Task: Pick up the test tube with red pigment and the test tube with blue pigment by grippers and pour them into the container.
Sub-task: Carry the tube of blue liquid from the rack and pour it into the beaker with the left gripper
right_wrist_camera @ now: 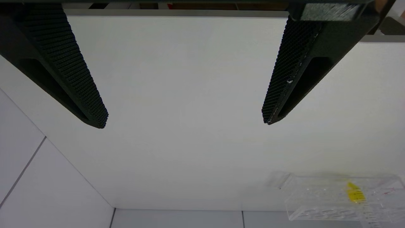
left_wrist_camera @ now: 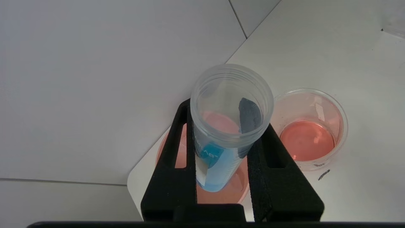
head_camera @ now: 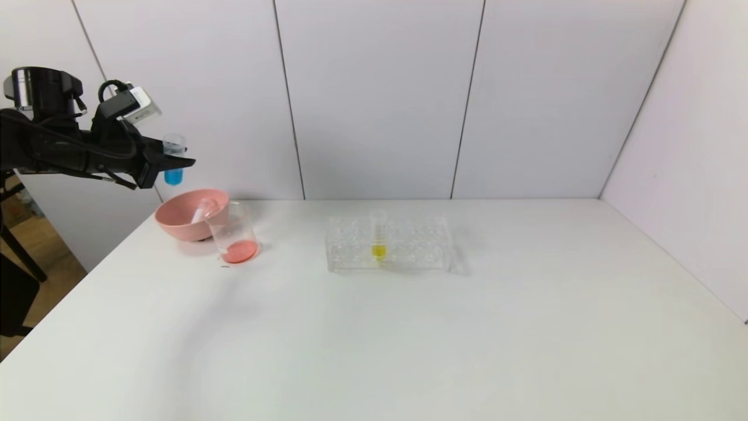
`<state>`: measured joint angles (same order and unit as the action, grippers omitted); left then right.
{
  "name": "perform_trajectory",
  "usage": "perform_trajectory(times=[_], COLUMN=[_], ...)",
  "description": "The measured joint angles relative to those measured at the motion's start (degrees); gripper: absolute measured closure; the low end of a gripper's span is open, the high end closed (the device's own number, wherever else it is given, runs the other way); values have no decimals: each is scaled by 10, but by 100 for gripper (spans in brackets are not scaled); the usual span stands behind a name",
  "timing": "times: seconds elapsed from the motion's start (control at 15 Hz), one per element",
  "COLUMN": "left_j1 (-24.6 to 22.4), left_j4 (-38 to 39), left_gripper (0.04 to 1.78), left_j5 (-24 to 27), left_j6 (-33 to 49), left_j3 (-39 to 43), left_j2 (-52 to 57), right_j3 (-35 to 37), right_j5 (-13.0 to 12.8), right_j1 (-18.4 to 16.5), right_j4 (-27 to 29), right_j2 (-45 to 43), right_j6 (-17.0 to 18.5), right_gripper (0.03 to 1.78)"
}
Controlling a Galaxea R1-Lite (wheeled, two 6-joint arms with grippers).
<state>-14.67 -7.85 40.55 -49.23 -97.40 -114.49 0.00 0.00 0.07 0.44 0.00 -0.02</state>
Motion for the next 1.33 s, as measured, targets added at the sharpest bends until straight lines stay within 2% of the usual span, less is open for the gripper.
perform_trajectory(times=[0.27,0.73,1.07,1.33], left_j1=[0,-7,-8,-6], left_j4=[-84,-236,-256,-257], left_gripper=[135,135,135,135], left_j5=[9,25,17,-25], left_j6=[-66,-233,-293,-292], left_j3=[-43,-150,-161,-164], left_j2=[-13,-55,-66,-66], right_j3=[0,0,0,0], right_j5=[0,0,0,0], right_j1=[0,0,0,0], right_j4=[0,0,0,0], right_j2=[0,0,0,0], right_j6=[0,0,0,0], right_gripper=[4,4,4,4])
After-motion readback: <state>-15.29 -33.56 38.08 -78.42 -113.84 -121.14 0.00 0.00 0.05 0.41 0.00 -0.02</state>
